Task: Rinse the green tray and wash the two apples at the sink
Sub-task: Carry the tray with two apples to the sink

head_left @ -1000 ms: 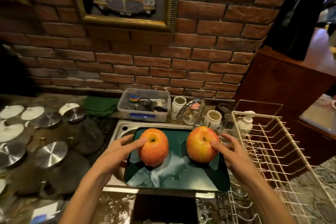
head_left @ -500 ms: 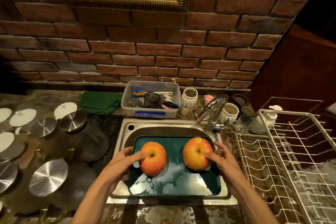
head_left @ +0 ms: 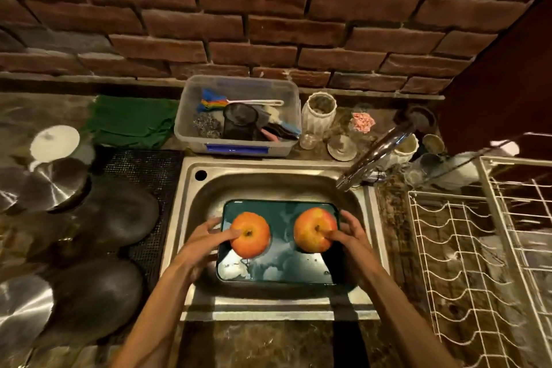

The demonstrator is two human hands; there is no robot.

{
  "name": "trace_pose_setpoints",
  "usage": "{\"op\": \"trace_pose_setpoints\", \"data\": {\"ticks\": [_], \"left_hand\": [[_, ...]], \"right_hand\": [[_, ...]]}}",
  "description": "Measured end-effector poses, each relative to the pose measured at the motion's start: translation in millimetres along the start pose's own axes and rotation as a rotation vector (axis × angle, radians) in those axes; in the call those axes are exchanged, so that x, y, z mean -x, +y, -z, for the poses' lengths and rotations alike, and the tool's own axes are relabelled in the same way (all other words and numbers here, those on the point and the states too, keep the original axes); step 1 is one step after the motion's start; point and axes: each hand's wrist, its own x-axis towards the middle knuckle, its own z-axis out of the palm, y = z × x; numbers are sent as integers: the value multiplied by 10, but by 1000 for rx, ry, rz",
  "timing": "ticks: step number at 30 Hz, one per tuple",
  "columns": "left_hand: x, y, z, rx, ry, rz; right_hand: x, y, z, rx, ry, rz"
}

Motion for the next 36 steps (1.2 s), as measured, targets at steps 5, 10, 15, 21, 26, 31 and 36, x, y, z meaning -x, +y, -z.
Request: {"op": "trace_pose_setpoints", "data": {"ticks": [5, 10, 15, 21, 26, 31, 36], "left_hand": [[-312, -138, -48, 5, 27, 59], [-565, -279, -52, -10, 57, 96], [-776, -316, -31, -49, 59, 96], [-971, -395, -5, -76, 1, 94], [-1081, -521, -6, -57, 5, 107], [-1154, -589, -20, -54, 5, 122], [-1200, -667, -8, -48, 28, 123]], "right_hand": [[-310, 181, -36, 9, 11, -63], [-529, 245, -100, 24, 4, -114], [-722, 402, -165, -40, 33, -157], [-860, 594, -187, -81, 85, -193], [-931, 683, -184, -98, 114, -211], [-975, 663, -210, -97, 123, -194], [-991, 675, -228, -83, 123, -215]]}}
